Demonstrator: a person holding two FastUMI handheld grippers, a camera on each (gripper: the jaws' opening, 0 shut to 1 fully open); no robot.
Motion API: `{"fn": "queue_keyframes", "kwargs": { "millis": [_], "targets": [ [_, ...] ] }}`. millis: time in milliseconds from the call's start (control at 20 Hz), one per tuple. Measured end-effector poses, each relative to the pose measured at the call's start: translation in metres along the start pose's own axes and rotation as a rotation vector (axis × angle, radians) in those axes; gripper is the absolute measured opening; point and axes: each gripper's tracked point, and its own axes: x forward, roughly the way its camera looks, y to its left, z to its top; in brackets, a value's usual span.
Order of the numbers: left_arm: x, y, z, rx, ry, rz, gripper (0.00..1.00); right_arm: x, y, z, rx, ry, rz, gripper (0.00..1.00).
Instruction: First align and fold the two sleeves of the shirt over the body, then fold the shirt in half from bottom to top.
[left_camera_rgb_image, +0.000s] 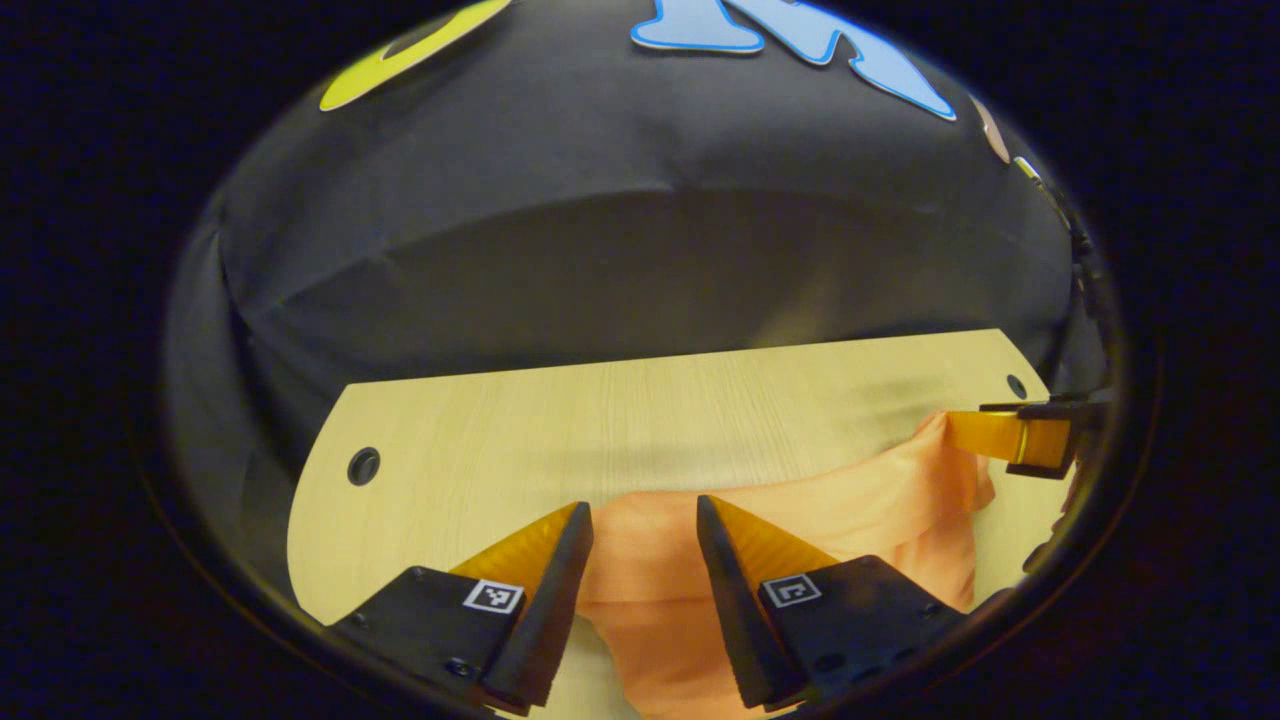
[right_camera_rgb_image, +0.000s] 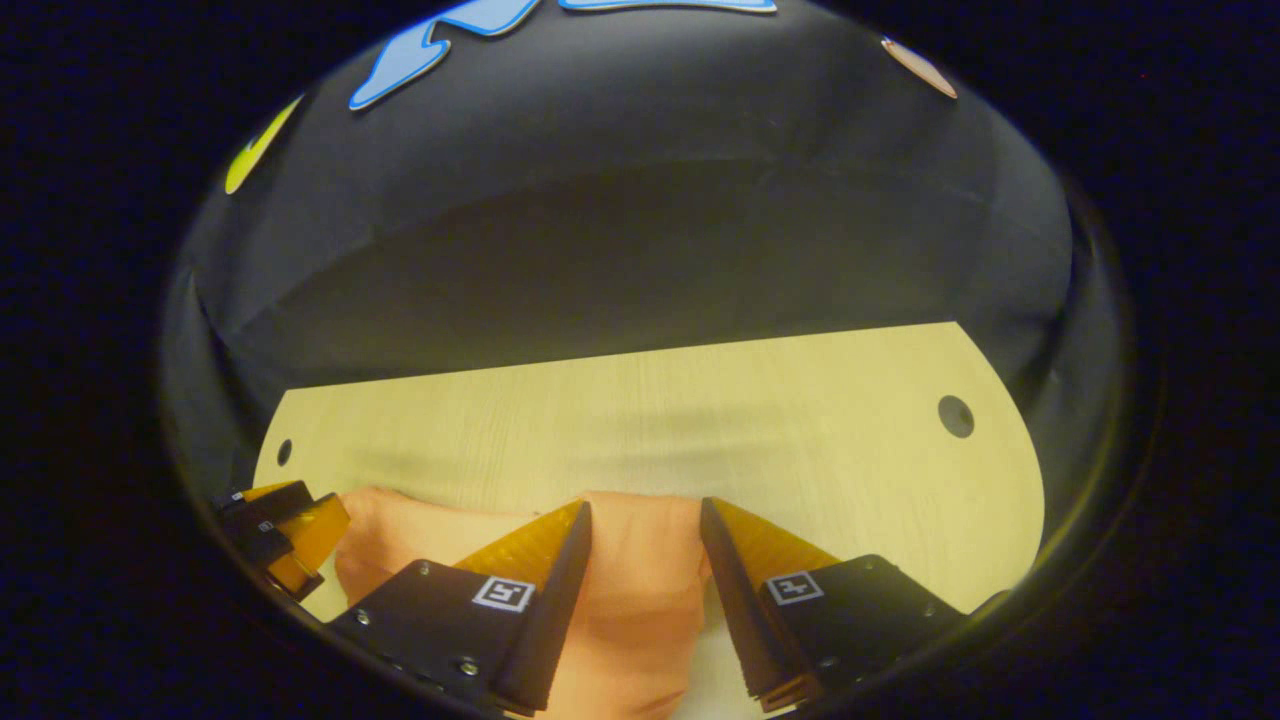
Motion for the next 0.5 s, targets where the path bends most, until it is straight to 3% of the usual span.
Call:
{"fn": "queue_keyframes", "kwargs": {
  "millis": [150, 250, 500],
  "targets": [
    [-0.009, -0.002, 0.007, -0.012, -0.01, -0.005, 0.7, -0.012, -0.003, 0.01, 0.004, -0.03, 0.0, 0.73],
    [-0.015, -0.001, 0.012, -0.029, -0.027, -0.012, 0.65, -0.025, -0.003, 0.016, -0.009, -0.064, -0.003, 0.74],
    [-0.054, -0.009, 0.025, -0.016, -0.099, -0.023, 0.7, -0.076, 0.0, 0.025, -0.035, -0.152, 0.013, 0.74]
  ]
}}
